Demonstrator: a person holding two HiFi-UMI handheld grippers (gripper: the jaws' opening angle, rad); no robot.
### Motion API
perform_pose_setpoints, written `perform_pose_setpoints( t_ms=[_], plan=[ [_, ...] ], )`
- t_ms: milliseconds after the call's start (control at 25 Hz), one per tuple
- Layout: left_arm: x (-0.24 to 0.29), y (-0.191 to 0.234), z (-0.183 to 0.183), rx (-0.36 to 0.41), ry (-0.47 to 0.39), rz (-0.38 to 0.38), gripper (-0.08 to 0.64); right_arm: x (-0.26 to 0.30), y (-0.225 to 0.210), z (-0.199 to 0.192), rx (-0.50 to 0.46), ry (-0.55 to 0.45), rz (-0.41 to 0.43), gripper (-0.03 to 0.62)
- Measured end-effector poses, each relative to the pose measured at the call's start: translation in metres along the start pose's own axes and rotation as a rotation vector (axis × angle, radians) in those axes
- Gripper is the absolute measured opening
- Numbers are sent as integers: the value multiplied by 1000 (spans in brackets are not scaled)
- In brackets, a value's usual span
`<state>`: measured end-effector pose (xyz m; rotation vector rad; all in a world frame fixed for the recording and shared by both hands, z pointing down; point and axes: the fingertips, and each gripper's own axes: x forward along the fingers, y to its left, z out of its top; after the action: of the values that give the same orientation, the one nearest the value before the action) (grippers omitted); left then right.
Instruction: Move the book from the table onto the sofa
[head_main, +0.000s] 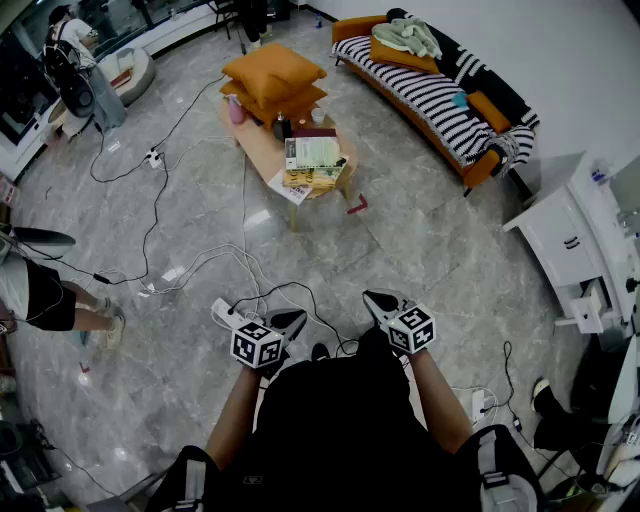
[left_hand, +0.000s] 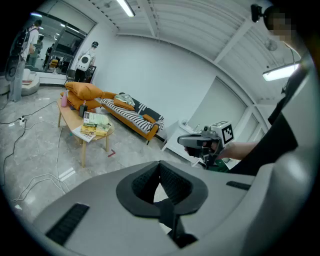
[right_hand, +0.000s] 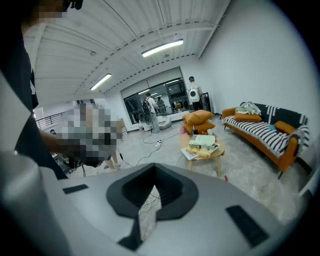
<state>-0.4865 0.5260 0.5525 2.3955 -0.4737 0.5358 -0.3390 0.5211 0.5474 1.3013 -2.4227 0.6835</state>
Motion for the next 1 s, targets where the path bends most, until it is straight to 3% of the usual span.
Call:
perform_pose_setpoints(
  t_ms=[1000],
  plan=[
    [6,-9,-11,-7,27,4,11,-9,-9,-11,29,4,-6,8]
  ],
)
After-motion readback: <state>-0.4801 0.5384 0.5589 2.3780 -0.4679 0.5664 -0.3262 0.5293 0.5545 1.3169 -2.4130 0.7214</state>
